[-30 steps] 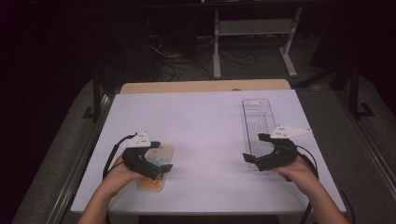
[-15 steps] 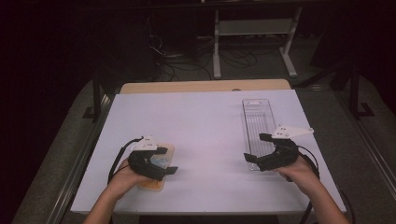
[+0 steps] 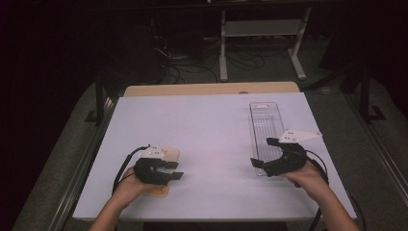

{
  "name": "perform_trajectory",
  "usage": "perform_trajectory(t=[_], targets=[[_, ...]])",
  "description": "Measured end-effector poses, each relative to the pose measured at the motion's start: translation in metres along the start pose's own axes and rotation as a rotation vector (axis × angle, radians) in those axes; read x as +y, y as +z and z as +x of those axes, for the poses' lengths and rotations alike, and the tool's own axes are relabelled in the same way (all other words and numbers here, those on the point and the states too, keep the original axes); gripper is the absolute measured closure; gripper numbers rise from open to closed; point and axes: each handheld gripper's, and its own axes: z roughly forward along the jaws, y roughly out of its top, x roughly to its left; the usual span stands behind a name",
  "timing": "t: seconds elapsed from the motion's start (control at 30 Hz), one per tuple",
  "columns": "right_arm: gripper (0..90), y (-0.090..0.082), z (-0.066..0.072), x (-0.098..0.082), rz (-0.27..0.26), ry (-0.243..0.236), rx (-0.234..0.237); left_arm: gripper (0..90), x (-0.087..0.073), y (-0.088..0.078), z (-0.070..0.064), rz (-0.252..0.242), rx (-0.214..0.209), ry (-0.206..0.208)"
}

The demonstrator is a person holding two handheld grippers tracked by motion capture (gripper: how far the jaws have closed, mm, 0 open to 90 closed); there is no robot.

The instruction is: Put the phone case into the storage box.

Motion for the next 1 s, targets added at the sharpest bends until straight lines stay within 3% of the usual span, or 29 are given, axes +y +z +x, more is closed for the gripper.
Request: perform_trajectory(t=[0.07, 0.47, 0.6, 1.0], targets=[[0.9, 0.0, 0.0, 0.0, 0.002, 0.0, 0.001, 63.6, -0.001, 0.001, -0.001, 0.025, -0.003, -0.008], [0.8, 0.0, 0.0, 0.0, -0.004, -0.002, -0.002, 88.9, -0.009, 0.005, -0.007, 0.102, -0.033, -0.039], [0.9, -0.001, 0.0, 0.0, -0.005, -0.001, -0.003, 89.8, -0.01, 0.006, -0.01, 0.126, -0.038, -0.052], [0.9, 0.0, 0.0, 0.0, -0.006, -0.002, -0.007, 89.9, -0.014, 0.009, -0.015, 0.204, -0.035, -0.038]])
